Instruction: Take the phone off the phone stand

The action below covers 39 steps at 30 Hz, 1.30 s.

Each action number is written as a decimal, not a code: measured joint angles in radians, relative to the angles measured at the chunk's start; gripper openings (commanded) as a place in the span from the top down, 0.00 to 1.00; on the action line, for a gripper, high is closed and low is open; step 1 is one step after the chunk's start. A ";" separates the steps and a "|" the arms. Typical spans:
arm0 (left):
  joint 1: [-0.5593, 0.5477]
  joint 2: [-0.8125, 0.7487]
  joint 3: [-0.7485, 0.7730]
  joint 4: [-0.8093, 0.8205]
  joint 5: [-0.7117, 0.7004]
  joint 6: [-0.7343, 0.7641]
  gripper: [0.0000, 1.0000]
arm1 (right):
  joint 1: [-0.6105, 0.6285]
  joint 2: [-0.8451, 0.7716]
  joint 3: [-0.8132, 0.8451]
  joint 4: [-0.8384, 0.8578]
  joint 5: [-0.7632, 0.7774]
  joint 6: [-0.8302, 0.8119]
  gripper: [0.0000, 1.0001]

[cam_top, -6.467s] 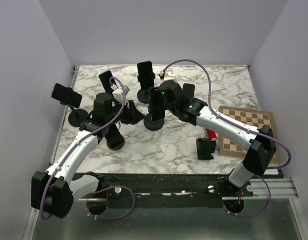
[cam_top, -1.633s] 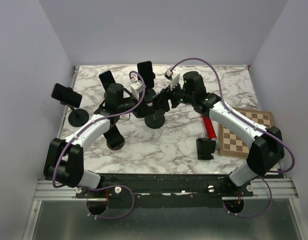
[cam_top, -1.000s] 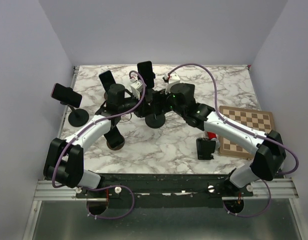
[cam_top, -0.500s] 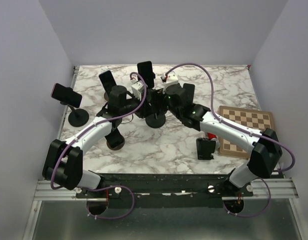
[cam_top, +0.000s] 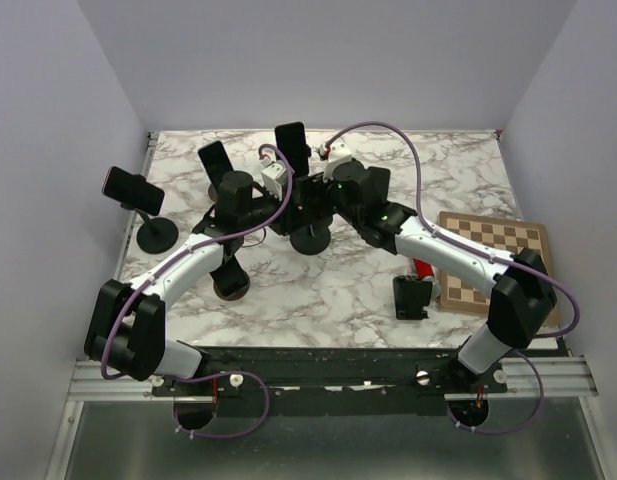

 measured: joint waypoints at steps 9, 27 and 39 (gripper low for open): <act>-0.001 -0.001 0.000 -0.001 -0.007 0.004 1.00 | -0.032 0.010 0.002 0.016 -0.109 -0.024 0.17; -0.023 -0.043 -0.062 0.073 -0.145 -0.075 0.58 | -0.039 0.032 0.004 0.061 -0.147 -0.014 0.99; -0.025 -0.048 -0.101 0.099 -0.188 -0.119 0.41 | -0.039 0.037 0.016 0.051 -0.144 0.015 0.99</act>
